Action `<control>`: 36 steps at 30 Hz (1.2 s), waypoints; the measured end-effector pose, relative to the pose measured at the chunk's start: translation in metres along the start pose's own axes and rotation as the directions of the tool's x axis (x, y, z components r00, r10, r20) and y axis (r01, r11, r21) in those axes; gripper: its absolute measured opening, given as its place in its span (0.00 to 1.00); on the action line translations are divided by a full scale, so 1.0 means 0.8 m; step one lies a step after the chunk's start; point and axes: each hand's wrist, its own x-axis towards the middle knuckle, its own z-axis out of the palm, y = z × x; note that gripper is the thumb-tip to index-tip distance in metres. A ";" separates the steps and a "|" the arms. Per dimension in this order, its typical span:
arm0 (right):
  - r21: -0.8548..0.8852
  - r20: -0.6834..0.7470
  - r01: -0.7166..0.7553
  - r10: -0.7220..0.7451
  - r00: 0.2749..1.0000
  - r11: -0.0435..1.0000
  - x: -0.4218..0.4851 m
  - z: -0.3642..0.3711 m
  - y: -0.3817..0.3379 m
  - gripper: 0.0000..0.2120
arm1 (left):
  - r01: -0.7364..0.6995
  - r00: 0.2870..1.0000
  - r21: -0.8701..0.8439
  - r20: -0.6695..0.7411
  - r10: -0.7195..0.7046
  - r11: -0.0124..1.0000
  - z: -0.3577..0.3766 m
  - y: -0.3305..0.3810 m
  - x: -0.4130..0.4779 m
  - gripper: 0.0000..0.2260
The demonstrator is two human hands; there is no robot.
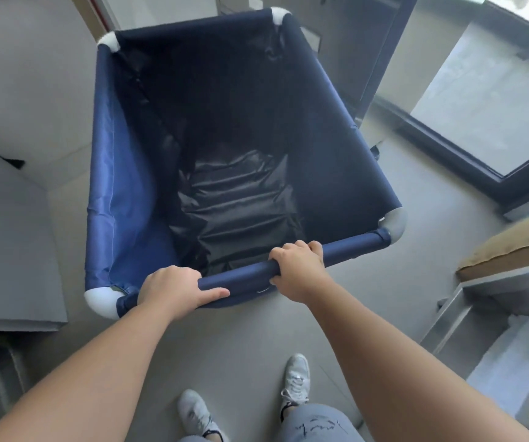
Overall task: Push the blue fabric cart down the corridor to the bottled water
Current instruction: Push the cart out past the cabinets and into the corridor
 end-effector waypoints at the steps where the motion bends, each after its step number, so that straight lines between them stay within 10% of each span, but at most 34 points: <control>1: -0.003 0.001 0.012 -0.012 1.000 1.000 0.004 -0.002 0.004 0.12 | 0.012 1.000 -0.005 0.006 -0.012 1.000 -0.001 0.003 0.003 0.38; 36: -0.126 0.151 0.299 -0.280 0.948 0.946 0.180 -0.080 0.069 0.12 | 0.325 0.945 -0.125 0.079 -0.317 0.937 -0.049 0.067 0.078 0.31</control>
